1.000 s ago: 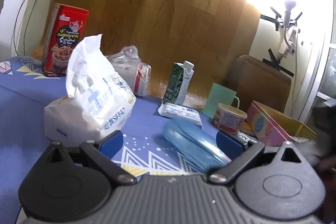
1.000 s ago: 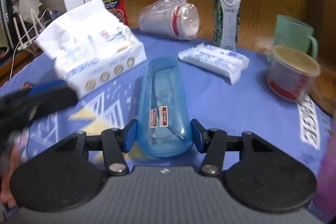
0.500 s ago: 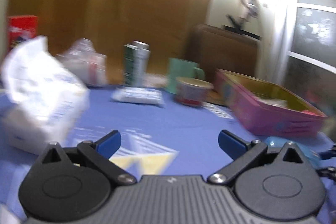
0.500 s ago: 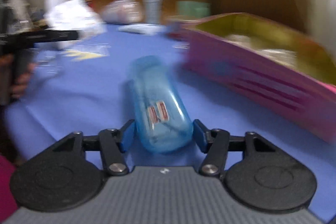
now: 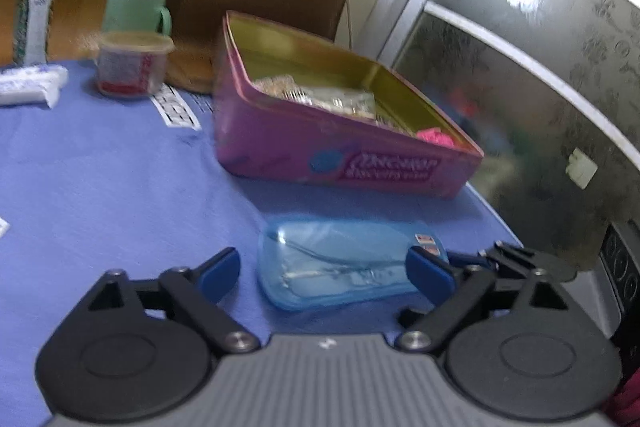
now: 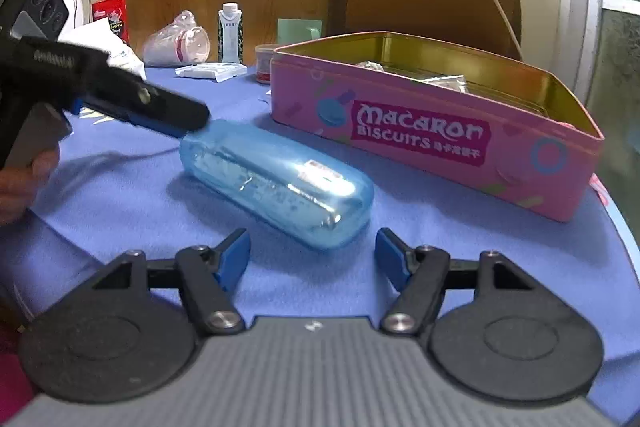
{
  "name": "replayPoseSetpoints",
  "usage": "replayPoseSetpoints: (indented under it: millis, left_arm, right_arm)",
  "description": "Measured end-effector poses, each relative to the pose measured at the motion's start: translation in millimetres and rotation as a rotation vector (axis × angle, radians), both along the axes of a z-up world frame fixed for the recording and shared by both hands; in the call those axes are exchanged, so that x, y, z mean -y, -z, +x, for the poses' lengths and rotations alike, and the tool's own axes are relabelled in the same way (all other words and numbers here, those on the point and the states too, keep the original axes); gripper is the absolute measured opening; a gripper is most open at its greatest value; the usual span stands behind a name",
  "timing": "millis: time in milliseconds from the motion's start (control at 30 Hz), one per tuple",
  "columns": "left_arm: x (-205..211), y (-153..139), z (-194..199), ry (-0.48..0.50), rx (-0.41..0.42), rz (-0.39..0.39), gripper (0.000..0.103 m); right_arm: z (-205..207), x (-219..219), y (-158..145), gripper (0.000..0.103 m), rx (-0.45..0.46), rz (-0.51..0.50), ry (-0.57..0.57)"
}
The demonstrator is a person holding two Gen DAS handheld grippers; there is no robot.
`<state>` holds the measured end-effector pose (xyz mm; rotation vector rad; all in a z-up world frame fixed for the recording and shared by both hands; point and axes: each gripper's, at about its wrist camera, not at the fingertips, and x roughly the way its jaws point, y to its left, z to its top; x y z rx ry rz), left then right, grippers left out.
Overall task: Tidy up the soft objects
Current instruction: 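Carry the blue case into the pink tin and release it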
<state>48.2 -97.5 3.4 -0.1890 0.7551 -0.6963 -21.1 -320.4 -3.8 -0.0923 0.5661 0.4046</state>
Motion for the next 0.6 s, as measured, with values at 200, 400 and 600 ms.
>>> replayPoseSetpoints:
  millis: [200, 400, 600]
  left_arm:
    - [15.7, -13.4, -10.3, -0.015, 0.061, 0.033, 0.076]
    - [42.5, -65.9, 6.7, 0.023, 0.204, -0.007, 0.077]
    - [88.9, -79.7, 59.6, 0.013, 0.249, 0.013, 0.078]
  right_arm:
    - [1.7, 4.2, 1.2, 0.064, 0.033, 0.02, 0.024]
    - [-13.7, 27.1, -34.5, 0.059, 0.16, 0.093, 0.074]
    - [28.0, 47.3, -55.4, 0.059, 0.225, 0.052, 0.173]
